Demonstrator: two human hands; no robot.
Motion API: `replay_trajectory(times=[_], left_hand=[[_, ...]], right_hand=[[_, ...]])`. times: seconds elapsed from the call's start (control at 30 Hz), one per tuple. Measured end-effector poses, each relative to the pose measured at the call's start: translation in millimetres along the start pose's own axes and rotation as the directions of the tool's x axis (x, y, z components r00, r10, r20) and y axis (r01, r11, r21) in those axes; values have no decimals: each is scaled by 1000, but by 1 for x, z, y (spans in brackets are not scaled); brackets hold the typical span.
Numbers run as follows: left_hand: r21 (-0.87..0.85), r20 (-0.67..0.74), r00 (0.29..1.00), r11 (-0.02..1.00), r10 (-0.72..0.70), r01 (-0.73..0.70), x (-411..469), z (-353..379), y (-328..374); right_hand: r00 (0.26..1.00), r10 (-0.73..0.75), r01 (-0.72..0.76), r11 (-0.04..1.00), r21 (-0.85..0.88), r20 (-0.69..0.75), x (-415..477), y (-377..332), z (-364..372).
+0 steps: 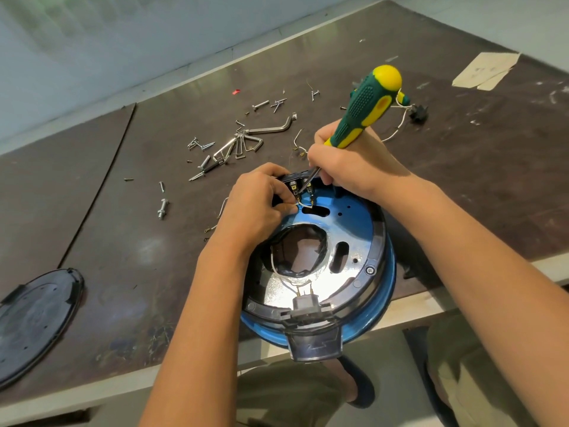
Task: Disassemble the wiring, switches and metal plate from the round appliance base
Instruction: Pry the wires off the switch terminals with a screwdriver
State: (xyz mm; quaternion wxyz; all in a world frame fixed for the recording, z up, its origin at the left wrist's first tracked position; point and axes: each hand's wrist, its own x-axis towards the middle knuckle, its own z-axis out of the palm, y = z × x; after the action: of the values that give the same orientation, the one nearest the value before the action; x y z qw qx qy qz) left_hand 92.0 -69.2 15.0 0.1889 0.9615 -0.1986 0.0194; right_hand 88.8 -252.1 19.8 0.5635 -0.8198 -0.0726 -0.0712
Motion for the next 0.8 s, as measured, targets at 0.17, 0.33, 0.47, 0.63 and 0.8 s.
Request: replay_trajectory(times=[0.17,0.33,0.47,0.63,0.8], left_hand=[[-2,-2,1000,1000,12,-12,0,-1,0],[-13,-8,1000,1000,17,-17,0,0,-1],[-16,-13,1000,1000,12,-12,0,0,-2],[-39,-30,999,999,13,-15,0,1,-4],[-46,-24,1000,999,8,-9,0,1,-4]], right_hand=[[996,53,-52,998,18,-65,6,-1,2],[991,100,-95,994,59,-93,8,0,4],[1000,10,-9,1000,26,-23,3,1,0],[959,-225,237,970,-57,171,-8,2,-8],[964,-196,212,974,-77,177,-8,0,-6]])
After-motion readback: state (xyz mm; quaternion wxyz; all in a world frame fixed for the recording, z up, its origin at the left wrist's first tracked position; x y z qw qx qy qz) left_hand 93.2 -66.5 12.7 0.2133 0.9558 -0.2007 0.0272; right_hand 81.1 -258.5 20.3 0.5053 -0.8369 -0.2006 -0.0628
